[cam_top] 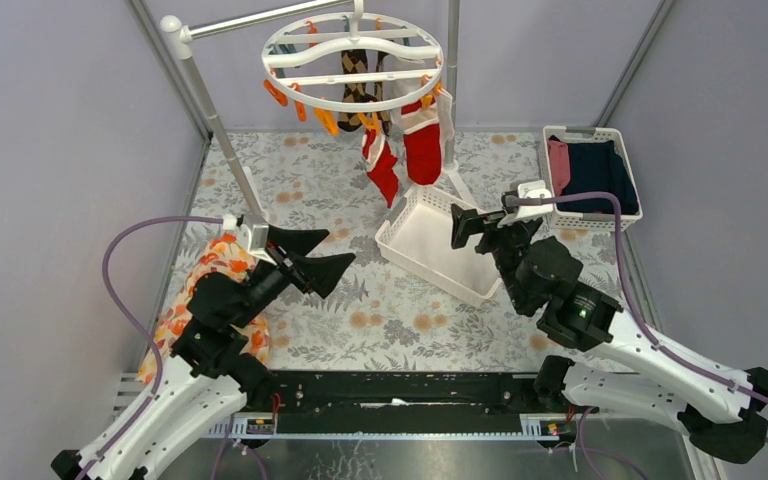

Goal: Clip the socks to the hanger
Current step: Reset both arms

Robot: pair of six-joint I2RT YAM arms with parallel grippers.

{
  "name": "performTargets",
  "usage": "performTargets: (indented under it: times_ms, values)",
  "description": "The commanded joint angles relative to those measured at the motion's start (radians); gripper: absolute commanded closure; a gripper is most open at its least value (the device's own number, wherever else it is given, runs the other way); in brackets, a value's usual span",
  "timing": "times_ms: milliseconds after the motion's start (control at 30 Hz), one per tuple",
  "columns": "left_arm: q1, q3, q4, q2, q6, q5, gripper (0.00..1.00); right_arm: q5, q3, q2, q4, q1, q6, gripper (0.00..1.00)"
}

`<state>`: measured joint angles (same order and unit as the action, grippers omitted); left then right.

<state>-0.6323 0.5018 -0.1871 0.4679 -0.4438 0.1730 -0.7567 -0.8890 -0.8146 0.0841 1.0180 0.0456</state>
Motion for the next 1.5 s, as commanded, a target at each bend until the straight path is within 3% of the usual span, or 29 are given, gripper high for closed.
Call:
performTargets:
  times_ms: [0, 233, 433, 1467]
  values:
    - [0.009, 0.134, 0.296, -0.033, -0.015, -0.029, 0.01, -0.084, -0.007, 0.041, -0.019, -0.006, -0.081, 0.0]
    - [0.009, 0.318, 0.48, -0.019, 0.036, -0.076, 0.01, -0.152, -0.01, 0.053, -0.01, -0.006, -0.187, 0.0]
    - [0.008, 0.41, 0.544, -0.008, 0.061, -0.107, 0.01, -0.132, 0.006, 0.098, 0.01, -0.006, -0.172, 0.0]
    - [0.009, 0.402, 0.555, -0.036, 0.079, -0.092, 0.01, -0.13, 0.03, 0.157, 0.029, -0.006, -0.143, 0.0]
